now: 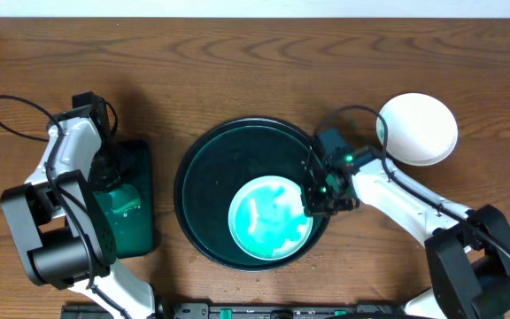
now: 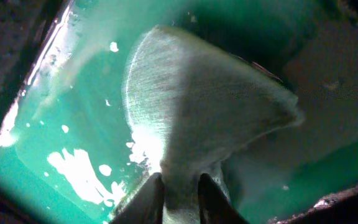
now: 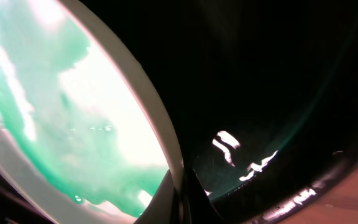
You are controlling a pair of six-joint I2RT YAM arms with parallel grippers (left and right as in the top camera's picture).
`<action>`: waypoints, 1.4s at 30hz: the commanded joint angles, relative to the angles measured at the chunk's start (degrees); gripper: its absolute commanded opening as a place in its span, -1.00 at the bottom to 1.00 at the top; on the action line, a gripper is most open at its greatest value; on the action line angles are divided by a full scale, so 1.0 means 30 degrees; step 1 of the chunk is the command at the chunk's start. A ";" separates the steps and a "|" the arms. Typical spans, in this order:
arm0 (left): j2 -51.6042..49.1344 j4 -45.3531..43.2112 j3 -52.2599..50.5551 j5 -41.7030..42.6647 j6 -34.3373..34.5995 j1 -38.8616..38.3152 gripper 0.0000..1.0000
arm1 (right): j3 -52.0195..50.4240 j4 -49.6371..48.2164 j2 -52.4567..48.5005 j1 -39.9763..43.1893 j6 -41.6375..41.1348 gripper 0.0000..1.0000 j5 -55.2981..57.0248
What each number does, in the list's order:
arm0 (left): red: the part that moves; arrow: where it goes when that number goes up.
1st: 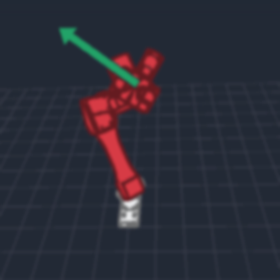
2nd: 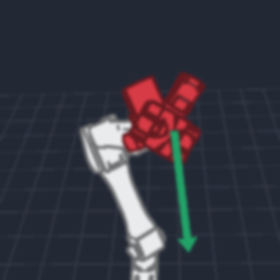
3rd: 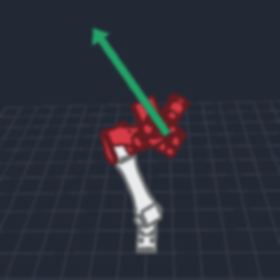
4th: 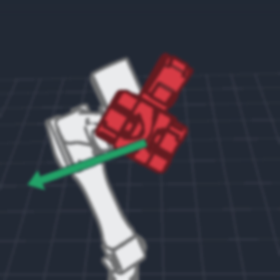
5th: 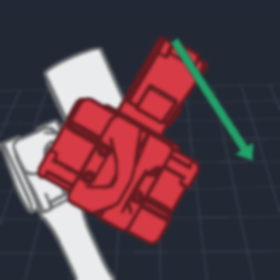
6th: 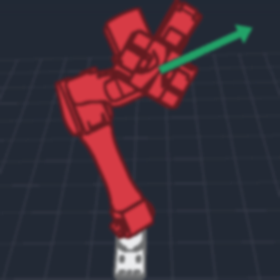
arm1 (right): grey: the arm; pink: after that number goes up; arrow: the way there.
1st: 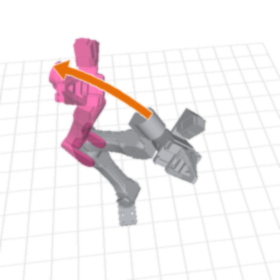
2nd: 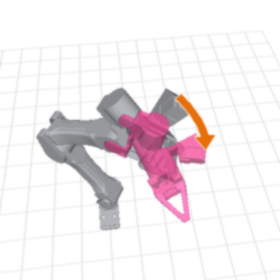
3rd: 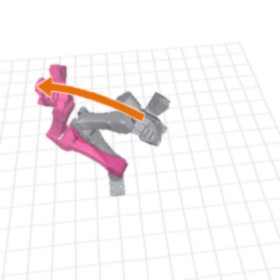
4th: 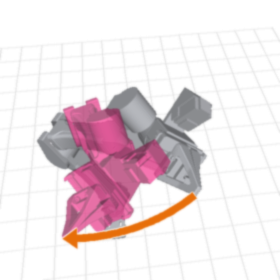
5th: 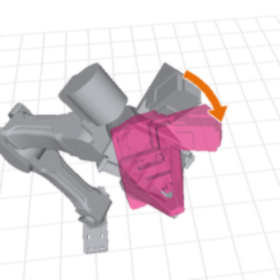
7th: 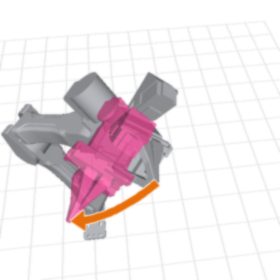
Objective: Clean dirty plates on tray and stack at the side
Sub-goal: 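Lift the scrubbed white plate off the tray with the right gripper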
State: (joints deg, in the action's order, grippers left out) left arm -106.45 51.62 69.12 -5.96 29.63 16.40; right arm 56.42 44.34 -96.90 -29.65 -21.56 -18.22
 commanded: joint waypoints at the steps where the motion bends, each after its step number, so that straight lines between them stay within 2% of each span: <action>1: -0.0466 0.0044 -0.0095 0.0000 -0.0007 0.0117 -0.35 | 0.1938 0.0546 0.0087 -0.0474 0.1326 -0.97 0.1231; 6: -0.0466 0.0124 -0.0095 0.0000 0.0000 0.0117 0.13 | 0.3585 0.1202 0.0087 -0.1042 0.1814 -0.97 0.3053; 8: -0.0466 0.0168 -0.0095 0.0000 0.0000 0.0117 0.41 | 0.3942 0.1406 0.0087 -0.1297 0.2018 -0.97 0.3818; 10: -0.0466 0.0189 -0.0095 0.0000 -0.0007 0.0117 0.49 | 0.4291 0.1719 0.0087 -0.1625 0.2076 -0.97 0.5158; 16: -0.0466 0.0182 -0.0095 0.0000 0.0000 0.0117 0.51 | 0.5435 0.2871 0.0087 -0.2521 0.2273 -0.97 0.9406; 26: -0.0466 0.0182 -0.0095 0.0000 0.0000 0.0117 0.51 | 0.7067 0.2965 0.0087 -0.4823 0.4437 -0.97 1.4076; 30: -0.0466 0.0189 -0.0095 0.0000 0.0000 0.0117 0.51 | 0.7555 0.2900 0.0087 -0.5821 0.5413 -0.97 1.7085; 37: -0.0466 0.0182 -0.0095 0.0000 0.0000 0.0117 0.50 | 0.7599 0.2069 0.0087 -0.6747 0.9085 -0.97 2.0487; 41: -0.0466 0.0175 -0.0095 0.0000 0.0015 0.0117 0.51 | 0.7599 0.0816 0.0087 -0.7227 1.1890 -0.97 2.1828; 42: -0.0466 0.0182 -0.0095 0.0000 0.0022 0.0117 0.51 | 0.7599 0.0270 0.0087 -0.7461 1.3289 -0.98 2.2199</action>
State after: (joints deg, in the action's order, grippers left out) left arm -107.26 52.03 69.12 -5.91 29.76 16.40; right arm 77.89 47.33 -96.90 -50.39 7.09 41.23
